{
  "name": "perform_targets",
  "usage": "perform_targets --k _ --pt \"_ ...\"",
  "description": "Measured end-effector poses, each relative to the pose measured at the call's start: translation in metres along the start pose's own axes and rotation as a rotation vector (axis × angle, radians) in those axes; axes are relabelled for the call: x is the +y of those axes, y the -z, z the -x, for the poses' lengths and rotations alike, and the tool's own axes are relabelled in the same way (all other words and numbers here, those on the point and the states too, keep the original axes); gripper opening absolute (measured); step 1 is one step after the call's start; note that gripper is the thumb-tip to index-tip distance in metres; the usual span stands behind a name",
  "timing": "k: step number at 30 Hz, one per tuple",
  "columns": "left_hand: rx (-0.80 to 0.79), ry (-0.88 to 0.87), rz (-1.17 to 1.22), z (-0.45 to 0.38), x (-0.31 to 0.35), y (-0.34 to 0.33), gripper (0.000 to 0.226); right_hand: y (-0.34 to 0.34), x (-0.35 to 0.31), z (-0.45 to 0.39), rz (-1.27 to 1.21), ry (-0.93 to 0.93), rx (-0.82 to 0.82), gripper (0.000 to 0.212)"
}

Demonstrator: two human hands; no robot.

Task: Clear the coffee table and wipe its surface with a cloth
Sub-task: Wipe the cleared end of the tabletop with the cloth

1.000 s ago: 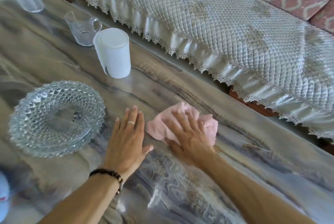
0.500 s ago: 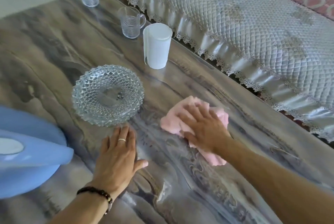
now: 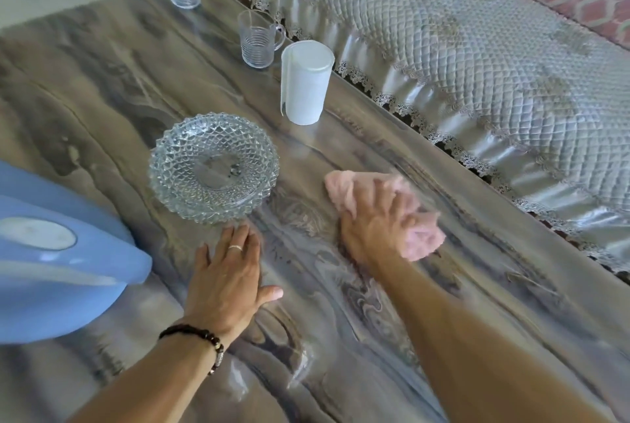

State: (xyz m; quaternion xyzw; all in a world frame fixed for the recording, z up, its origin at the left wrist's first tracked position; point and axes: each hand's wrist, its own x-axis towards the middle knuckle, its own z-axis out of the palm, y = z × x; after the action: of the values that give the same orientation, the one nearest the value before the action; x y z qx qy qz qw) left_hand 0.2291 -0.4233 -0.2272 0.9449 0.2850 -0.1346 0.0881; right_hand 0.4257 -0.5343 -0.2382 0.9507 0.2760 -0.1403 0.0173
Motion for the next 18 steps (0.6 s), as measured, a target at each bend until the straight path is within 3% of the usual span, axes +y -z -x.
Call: perform_targets --k 3,5,7,9,11,12,15,16,18 --pt "-0.019 0.008 -0.061 0.001 0.001 0.004 0.095 -0.022 -0.016 0.059 -0.016 0.403 -0.012 0.056" --pt "-0.008 -0.024 -0.037 0.001 0.008 0.007 0.093 -0.022 0.035 0.074 0.013 0.469 -0.031 0.057" --pt "-0.019 -0.086 0.012 -0.001 0.019 0.007 0.095 -0.016 0.085 0.051 -0.035 0.177 0.012 0.055" --pt "-0.08 -0.089 0.031 -0.002 0.027 0.005 0.106 -0.003 0.094 0.018 -0.15 -0.207 0.057 0.049" --pt "-0.147 -0.059 0.021 -0.003 0.031 0.001 0.114 -0.003 0.059 0.009 -0.093 -0.302 0.024 0.049" --pt "-0.165 -0.049 0.017 -0.004 0.032 -0.002 0.115 -0.012 0.039 0.017 -0.04 -0.197 0.023 0.05" --pt "-0.187 -0.04 0.014 -0.002 0.034 -0.003 0.113 -0.041 0.024 0.087 -0.013 0.351 0.012 0.057" --pt "-0.193 -0.04 0.014 -0.002 0.036 -0.002 0.113 -0.041 0.046 0.101 -0.015 0.426 -0.002 0.059" --pt "-0.197 -0.043 0.013 -0.003 0.036 0.001 0.114 -0.029 0.101 0.093 -0.005 0.319 -0.016 0.066"
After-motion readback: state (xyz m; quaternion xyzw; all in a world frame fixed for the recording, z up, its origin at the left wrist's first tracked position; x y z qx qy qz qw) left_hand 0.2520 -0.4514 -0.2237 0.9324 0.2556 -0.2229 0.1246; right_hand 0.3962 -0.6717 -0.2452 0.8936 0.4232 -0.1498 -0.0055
